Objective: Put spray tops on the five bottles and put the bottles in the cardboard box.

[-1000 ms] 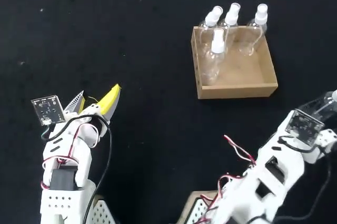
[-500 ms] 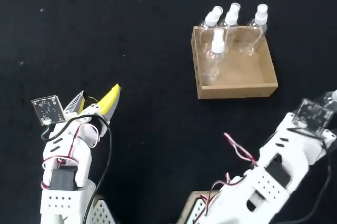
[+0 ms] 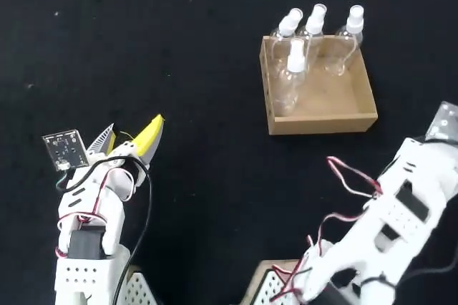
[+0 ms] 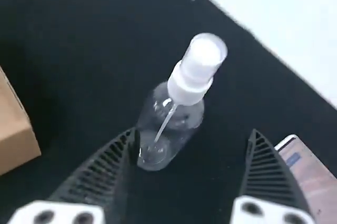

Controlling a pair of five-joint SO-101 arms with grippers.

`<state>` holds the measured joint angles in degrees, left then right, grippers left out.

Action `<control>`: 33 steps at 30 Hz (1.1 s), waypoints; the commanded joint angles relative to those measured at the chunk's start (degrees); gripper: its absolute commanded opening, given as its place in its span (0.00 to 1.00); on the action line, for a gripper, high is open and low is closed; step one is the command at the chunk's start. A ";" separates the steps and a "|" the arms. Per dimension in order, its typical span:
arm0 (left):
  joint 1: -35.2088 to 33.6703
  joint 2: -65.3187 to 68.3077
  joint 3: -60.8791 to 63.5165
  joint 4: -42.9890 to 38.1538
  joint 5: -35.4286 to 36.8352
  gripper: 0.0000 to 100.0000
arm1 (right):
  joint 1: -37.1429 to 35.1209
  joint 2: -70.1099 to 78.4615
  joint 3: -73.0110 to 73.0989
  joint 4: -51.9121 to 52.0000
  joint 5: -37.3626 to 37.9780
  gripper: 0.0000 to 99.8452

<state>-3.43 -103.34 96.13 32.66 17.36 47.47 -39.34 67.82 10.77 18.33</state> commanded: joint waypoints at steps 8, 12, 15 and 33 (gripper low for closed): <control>-0.48 -0.44 1.27 0.18 0.09 0.34 | -1.49 8.48 -2.59 -16.18 0.09 0.28; -0.48 -0.44 1.27 0.18 0.09 0.34 | -1.49 12.18 -3.74 -17.14 0.09 0.34; -0.48 -0.44 1.27 0.18 0.09 0.34 | -1.49 15.08 -5.32 -17.14 0.18 0.35; -0.48 -0.44 1.27 0.18 0.09 0.34 | -3.69 28.79 -12.62 -22.77 0.09 0.35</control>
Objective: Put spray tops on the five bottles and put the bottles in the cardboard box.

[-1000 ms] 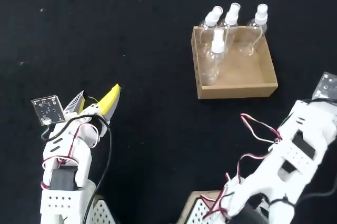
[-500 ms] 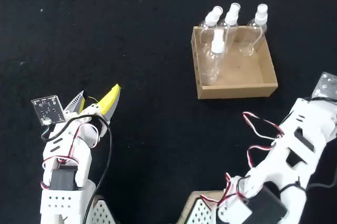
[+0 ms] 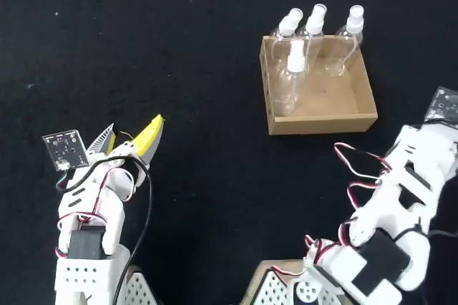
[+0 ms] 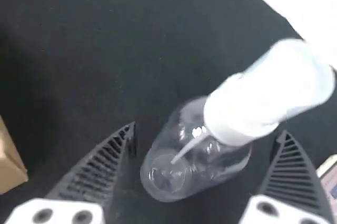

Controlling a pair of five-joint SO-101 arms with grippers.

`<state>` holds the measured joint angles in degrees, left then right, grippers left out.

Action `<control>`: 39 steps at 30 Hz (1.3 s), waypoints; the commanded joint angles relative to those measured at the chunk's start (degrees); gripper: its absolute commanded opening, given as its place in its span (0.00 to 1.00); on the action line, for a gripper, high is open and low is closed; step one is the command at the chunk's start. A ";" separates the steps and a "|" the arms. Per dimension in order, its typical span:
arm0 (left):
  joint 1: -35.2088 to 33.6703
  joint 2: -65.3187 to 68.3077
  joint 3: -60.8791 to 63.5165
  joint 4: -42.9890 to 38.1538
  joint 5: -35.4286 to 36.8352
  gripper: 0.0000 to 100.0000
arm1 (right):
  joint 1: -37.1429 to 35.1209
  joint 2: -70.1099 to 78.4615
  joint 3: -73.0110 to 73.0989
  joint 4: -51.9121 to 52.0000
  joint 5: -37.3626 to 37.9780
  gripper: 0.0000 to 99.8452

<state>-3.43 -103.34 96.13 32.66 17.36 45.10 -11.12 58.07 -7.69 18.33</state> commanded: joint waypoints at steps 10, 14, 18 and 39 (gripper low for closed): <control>-0.48 -0.44 1.27 0.18 0.09 0.34 | -0.79 7.78 -2.68 -13.63 0.09 0.35; -0.48 -0.44 1.27 0.18 0.09 0.34 | -0.88 8.57 -2.68 -13.80 0.09 0.35; -0.48 -0.44 1.27 0.18 0.09 0.34 | -0.88 8.57 -2.77 -13.80 0.09 0.35; -0.48 -0.44 1.27 0.18 0.09 0.34 | -0.79 10.51 -6.29 -13.89 0.09 0.24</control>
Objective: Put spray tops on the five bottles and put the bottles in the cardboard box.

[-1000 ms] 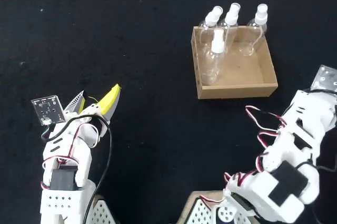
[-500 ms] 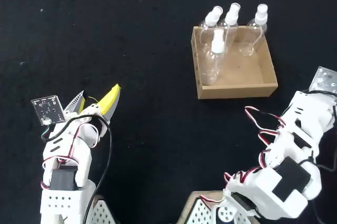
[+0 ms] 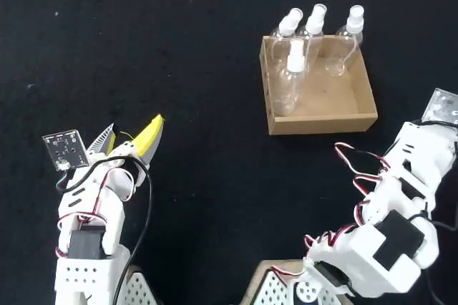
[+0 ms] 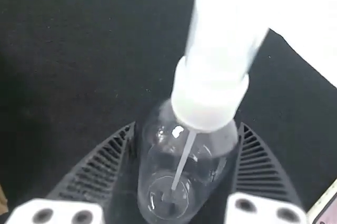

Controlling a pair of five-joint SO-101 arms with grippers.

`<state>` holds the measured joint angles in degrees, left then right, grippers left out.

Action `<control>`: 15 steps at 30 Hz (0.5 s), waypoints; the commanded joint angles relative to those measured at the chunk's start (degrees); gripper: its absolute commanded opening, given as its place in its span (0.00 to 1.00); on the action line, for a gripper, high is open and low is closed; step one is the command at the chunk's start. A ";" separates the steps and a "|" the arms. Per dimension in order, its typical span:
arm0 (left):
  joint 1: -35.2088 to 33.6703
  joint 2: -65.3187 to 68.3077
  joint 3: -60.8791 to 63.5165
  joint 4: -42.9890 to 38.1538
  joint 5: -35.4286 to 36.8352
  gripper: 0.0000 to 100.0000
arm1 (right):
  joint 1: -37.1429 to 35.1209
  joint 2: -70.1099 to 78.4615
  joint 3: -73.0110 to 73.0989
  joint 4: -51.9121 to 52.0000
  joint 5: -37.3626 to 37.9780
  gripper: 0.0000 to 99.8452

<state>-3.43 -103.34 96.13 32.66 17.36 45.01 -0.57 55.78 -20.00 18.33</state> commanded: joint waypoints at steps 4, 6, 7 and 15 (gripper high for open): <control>-0.48 -0.44 1.27 0.18 0.09 0.34 | -0.70 -0.04 -4.00 -1.58 0.09 0.23; -0.48 -0.44 1.27 0.18 0.09 0.34 | -0.70 -0.04 -4.00 -1.58 0.09 0.20; -0.48 -0.44 1.27 0.18 0.09 0.34 | -0.70 -0.04 -4.00 -1.58 0.09 0.18; -0.48 -0.44 1.27 0.18 0.09 0.34 | -0.09 -0.04 -4.00 -1.58 0.09 0.01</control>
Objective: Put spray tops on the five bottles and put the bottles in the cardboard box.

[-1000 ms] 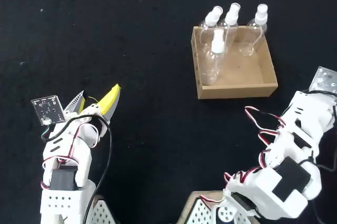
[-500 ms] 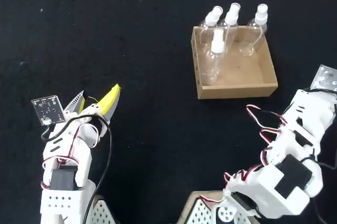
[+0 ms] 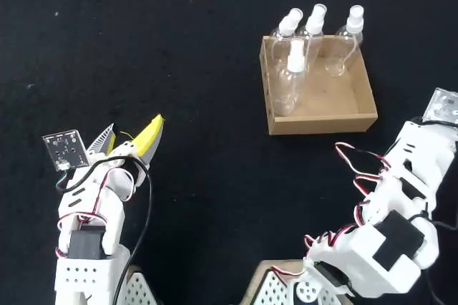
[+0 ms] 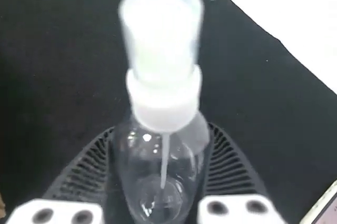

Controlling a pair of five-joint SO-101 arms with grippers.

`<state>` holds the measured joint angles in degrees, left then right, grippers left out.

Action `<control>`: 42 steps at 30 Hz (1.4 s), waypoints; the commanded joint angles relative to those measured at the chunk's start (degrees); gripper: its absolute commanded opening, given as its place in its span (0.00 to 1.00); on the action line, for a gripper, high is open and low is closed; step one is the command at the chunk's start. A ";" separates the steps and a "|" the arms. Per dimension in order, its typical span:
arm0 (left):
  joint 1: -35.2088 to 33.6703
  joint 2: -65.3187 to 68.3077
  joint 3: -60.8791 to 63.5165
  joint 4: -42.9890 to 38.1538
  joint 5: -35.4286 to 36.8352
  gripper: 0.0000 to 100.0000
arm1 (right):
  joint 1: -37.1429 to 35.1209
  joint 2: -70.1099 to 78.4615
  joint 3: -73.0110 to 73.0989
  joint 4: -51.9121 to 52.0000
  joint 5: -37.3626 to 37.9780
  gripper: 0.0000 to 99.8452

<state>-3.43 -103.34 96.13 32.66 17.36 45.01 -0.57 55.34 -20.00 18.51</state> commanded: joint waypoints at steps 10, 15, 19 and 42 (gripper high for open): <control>-0.48 -0.44 1.27 0.18 0.09 0.34 | 3.69 -4.44 -2.95 2.29 -7.47 0.01; -0.48 -0.44 1.27 0.18 0.09 0.34 | 3.08 -16.48 -4.70 18.64 -12.92 0.01; -0.48 -0.44 1.27 0.18 0.09 0.34 | 0.44 -26.51 -9.45 33.58 -21.45 0.01; -0.48 -0.44 1.27 0.18 0.09 0.34 | -26.99 -37.41 0.84 20.57 -23.38 0.01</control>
<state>-3.43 -103.34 96.13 32.66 17.36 18.81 -35.30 52.70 11.38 -5.14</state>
